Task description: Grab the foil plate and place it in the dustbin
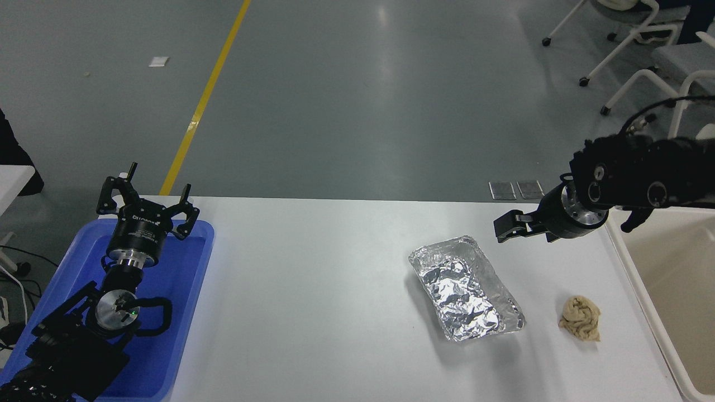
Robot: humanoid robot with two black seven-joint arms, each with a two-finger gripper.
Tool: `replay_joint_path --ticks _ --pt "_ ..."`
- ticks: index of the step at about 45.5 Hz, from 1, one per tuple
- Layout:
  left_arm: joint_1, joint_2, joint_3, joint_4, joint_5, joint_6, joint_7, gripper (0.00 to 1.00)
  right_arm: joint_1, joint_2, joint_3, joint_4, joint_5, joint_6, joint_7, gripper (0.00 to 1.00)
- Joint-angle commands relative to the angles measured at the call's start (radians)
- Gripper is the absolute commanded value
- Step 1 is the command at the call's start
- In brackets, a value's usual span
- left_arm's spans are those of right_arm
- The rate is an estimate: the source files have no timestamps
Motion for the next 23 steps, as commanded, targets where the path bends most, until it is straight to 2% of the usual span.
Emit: replay_joint_path --ticks 1,23 --pt "0.000 0.000 -0.001 0.000 0.000 0.000 0.000 1.00 -0.113 0.053 0.006 -0.062 -0.010 -0.075 0.002 0.90" --pt "0.000 0.000 0.001 0.000 0.000 0.000 0.000 1.00 -0.245 0.077 0.044 -0.137 -0.010 -0.112 0.004 0.90"
